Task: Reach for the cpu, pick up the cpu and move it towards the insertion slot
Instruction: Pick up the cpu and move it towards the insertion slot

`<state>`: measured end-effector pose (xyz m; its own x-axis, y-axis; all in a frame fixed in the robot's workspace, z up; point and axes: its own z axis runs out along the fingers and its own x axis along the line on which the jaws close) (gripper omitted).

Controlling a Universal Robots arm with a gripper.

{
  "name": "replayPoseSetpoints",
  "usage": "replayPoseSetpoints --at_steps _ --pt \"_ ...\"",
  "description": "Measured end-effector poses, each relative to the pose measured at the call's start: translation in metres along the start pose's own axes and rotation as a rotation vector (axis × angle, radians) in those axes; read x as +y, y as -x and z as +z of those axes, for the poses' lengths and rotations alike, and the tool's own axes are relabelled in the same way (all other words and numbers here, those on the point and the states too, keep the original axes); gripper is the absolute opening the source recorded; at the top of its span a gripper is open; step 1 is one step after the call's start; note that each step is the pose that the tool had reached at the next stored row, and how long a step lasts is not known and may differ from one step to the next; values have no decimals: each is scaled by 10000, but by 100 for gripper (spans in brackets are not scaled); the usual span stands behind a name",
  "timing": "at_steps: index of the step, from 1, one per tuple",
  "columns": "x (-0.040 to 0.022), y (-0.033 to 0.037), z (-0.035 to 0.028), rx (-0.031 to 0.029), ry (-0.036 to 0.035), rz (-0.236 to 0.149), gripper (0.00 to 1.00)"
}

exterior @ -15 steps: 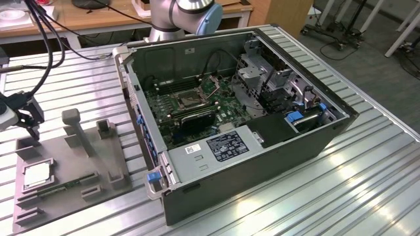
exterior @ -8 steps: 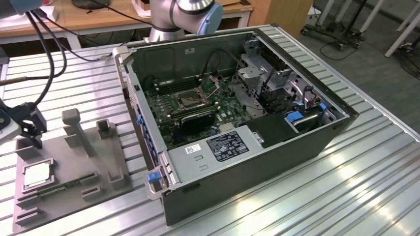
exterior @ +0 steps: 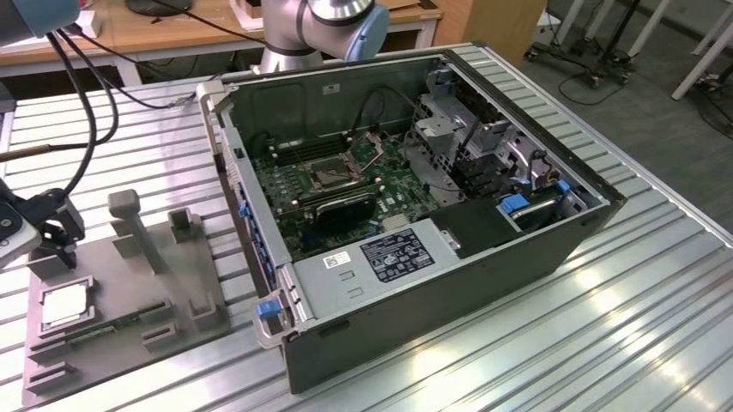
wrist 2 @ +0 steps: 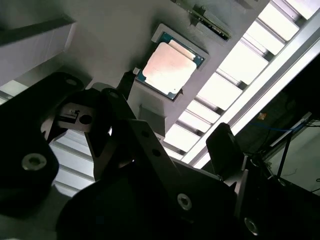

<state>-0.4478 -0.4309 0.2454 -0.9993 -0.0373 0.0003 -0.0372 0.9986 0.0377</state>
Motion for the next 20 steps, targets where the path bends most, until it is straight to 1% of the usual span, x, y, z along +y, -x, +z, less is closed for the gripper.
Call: replayPoseSetpoints --at_steps 8,13,16,20 --pt "-1 0 6 0 0 -2 84" --pt "-5 0 33 2 -1 -1 84" --pt "-18 0 72 1 0 -3 84" --pt "-62 -2 144 3 -1 -52 84"
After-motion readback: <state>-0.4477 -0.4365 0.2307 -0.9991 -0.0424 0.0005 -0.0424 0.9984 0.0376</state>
